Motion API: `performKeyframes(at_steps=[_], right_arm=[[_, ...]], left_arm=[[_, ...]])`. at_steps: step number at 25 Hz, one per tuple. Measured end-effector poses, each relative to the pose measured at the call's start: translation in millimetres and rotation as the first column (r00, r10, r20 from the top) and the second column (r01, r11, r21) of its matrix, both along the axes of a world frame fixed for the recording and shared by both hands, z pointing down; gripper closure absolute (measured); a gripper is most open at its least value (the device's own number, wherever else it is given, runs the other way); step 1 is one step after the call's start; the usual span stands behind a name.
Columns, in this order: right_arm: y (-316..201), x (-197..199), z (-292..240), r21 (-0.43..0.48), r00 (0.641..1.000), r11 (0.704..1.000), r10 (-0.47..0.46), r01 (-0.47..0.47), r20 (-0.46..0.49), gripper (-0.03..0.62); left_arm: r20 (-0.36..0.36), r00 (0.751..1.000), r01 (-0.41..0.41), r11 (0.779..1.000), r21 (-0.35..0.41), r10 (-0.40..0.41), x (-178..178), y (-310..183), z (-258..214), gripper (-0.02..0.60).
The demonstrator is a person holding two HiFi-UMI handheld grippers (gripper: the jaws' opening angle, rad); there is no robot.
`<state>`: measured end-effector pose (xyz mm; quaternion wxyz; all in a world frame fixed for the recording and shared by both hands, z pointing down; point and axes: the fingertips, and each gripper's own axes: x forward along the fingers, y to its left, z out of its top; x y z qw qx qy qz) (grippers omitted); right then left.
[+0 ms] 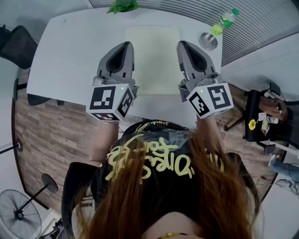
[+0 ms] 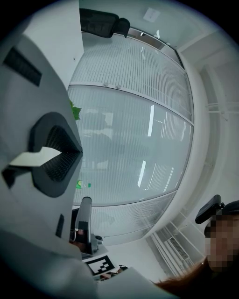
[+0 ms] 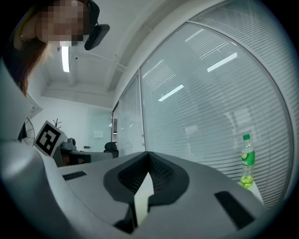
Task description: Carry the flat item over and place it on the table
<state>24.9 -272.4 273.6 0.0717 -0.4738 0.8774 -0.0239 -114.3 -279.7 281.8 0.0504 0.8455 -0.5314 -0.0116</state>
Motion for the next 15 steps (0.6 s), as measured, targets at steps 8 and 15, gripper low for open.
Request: performKeyframes(at_steps=[8, 15], right_arm=[[0.1, -6.6, 5.3, -0.008, 0.997, 1.000, -0.008, 0.007, -0.078, 0.592], [1.3, -8.2, 2.0, 0.004, 0.997, 1.000, -0.011, 0.012, -0.078, 0.592]], left_arm=[[-0.002, 1.000, -0.003, 1.000, -0.003, 0.003, 0.1, 1.8, 0.9, 0.586], [-0.008, 1.000, -0.019, 1.000, 0.011, 0.020, 1.7, 3.2, -2.7, 0.586]])
